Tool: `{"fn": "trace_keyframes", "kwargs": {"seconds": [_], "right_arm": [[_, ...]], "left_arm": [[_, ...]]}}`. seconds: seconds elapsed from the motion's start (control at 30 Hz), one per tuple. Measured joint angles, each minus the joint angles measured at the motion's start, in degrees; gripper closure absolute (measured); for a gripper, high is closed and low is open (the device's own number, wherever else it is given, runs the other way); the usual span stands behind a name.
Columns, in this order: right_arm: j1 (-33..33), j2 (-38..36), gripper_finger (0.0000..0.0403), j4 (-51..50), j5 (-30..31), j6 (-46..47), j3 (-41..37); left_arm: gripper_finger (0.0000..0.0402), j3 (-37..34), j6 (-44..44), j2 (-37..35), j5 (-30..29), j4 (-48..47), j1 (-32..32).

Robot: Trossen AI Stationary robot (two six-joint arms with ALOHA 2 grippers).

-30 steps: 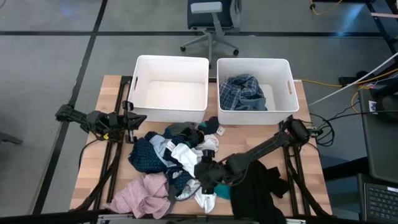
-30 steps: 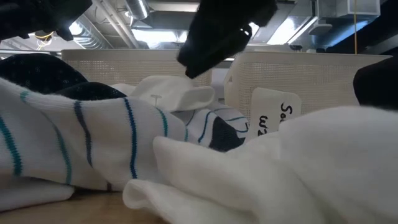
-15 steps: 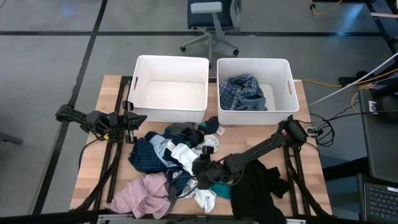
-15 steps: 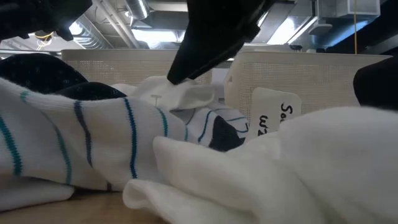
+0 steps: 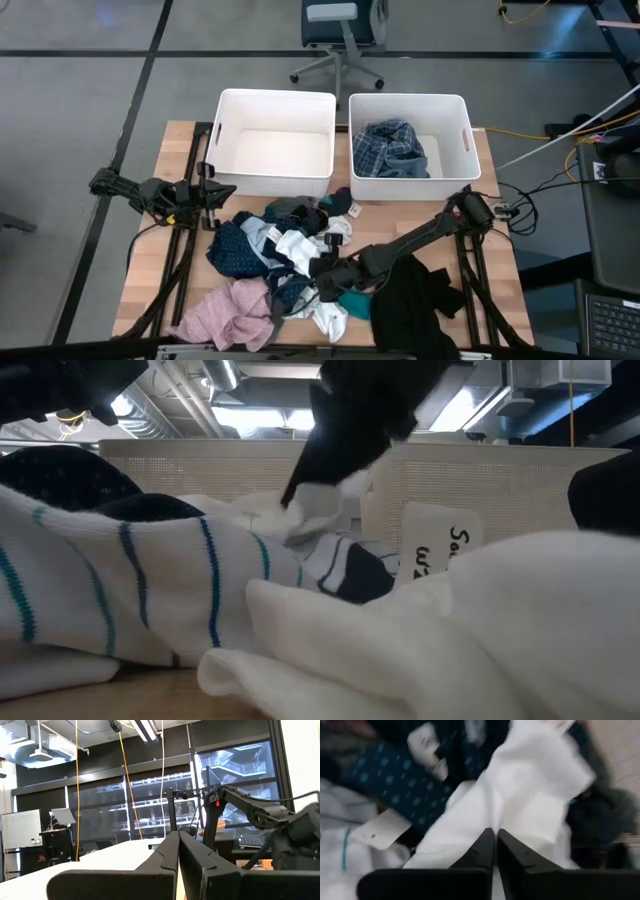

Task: Sort clothes
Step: Put the white sock into the left white bin

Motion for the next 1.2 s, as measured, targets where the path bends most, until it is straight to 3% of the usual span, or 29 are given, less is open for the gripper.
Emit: {"fn": "trace_keyframes", "kwargs": {"seconds": [0.4,0.63,1.2], "right_arm": [[-0.3,-11.0,0.0391,-0.6,15.4,-8.2,0.0],[-3.5,-14.4,0.0397,1.9,19.7,-12.8,0.0],[-17.8,-14.4,0.0391,35.3,20.5,-42.8,0.0]], "left_arm": [[0.04,0.0,0.0,0.0,0.0,0.1,0.0],[0.04,0.0,0.0,0.0,0.0,0.2,0.0],[0.04,0.0,0.0,0.0,0.0,0.3,0.0]]}}
